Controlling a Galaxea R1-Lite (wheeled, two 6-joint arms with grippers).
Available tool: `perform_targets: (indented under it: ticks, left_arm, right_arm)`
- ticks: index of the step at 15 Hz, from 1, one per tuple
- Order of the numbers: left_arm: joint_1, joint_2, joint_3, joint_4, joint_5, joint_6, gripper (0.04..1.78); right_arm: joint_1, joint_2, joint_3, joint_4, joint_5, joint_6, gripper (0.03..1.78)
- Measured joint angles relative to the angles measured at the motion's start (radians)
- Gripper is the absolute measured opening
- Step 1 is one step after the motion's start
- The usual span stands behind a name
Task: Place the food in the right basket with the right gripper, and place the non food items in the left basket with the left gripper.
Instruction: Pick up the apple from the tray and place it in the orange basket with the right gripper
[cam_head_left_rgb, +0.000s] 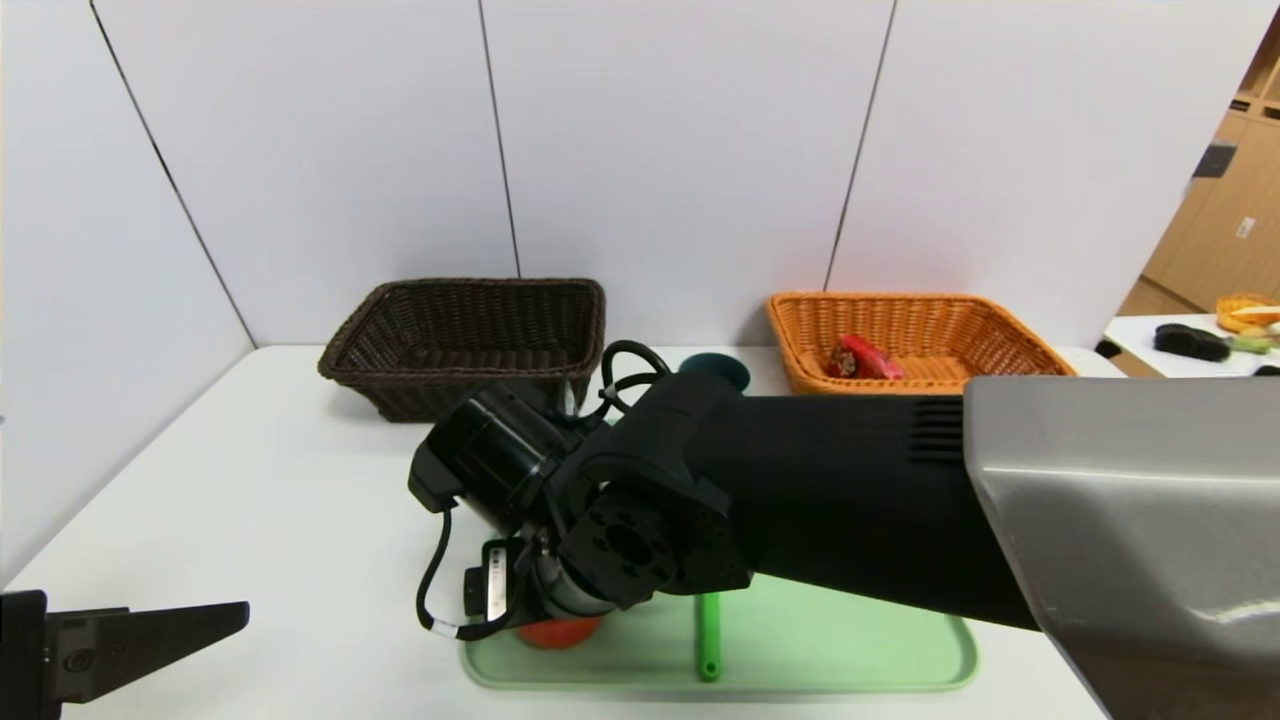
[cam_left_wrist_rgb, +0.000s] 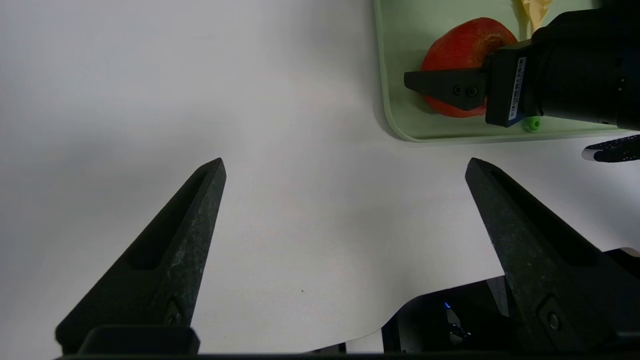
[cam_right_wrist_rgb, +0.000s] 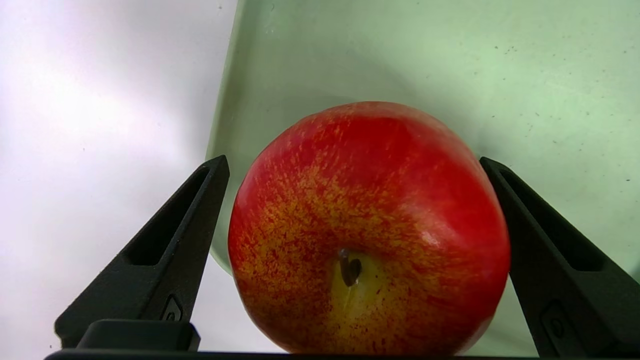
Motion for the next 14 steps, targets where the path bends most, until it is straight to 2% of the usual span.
perform_targets:
  ticks: [2,3,10,12,14]
  left_arm:
    - [0.000,0.000,0.001,0.000,0.000,0.000,1.69]
    - [-0.001,0.000,0.001,0.000,0.000,0.001,1.69]
    - [-0.001,0.000,0.000,0.001,0.000,0.001,1.69]
    - [-0.001,0.000,0.001,0.001,0.000,0.001,1.69]
    - [-0.001,0.000,0.001,0.001,0.000,0.000,1.69]
  right_arm:
    - [-0.001,0.003,0.000,0.002,0.001,0.001,1.39]
    - [-0.001,0.004,0.000,0.002,0.001,0.000,1.30]
    - [-0.005,-0.053,0.000,-0.005,0.013,0.015,1.27]
    - [-0.023,-0.124,0.000,-0.031,0.043,0.014,1.27]
    - [-0.057,-0.214,0.000,-0.087,0.106,-0.002,1.27]
